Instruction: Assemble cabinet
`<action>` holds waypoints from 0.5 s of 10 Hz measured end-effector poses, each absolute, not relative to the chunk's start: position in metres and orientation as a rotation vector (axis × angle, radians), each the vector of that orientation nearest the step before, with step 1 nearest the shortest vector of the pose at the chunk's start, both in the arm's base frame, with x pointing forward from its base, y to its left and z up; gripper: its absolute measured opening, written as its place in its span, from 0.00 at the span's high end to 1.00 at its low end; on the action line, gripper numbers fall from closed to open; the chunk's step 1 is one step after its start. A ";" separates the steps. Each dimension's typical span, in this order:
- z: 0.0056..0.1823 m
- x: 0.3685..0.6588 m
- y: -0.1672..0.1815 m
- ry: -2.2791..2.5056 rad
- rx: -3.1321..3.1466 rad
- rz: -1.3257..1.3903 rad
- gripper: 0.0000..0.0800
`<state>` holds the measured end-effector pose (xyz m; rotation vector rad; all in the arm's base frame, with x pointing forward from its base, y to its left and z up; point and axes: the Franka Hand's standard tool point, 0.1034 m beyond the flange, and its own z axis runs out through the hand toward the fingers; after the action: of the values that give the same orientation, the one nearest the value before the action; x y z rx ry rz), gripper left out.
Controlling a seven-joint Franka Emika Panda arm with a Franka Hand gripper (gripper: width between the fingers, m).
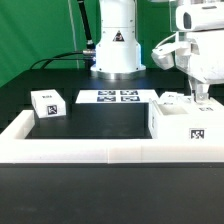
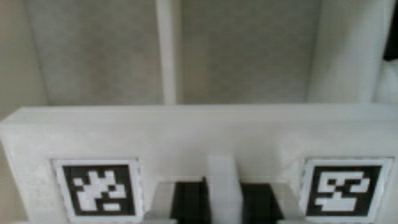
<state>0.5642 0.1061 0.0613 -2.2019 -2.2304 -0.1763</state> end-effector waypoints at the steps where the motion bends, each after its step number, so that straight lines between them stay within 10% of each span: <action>1: 0.061 0.567 0.106 -2.225 -2.199 -0.156 0.91; 5: 0.060 0.581 0.108 -2.217 -2.191 -0.129 0.91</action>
Offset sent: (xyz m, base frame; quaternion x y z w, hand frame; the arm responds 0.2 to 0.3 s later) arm 0.0307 0.0191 -0.0059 0.0136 0.0248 -0.0066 0.9996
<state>0.5809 0.1078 0.0599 -2.1908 -2.2173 -0.1292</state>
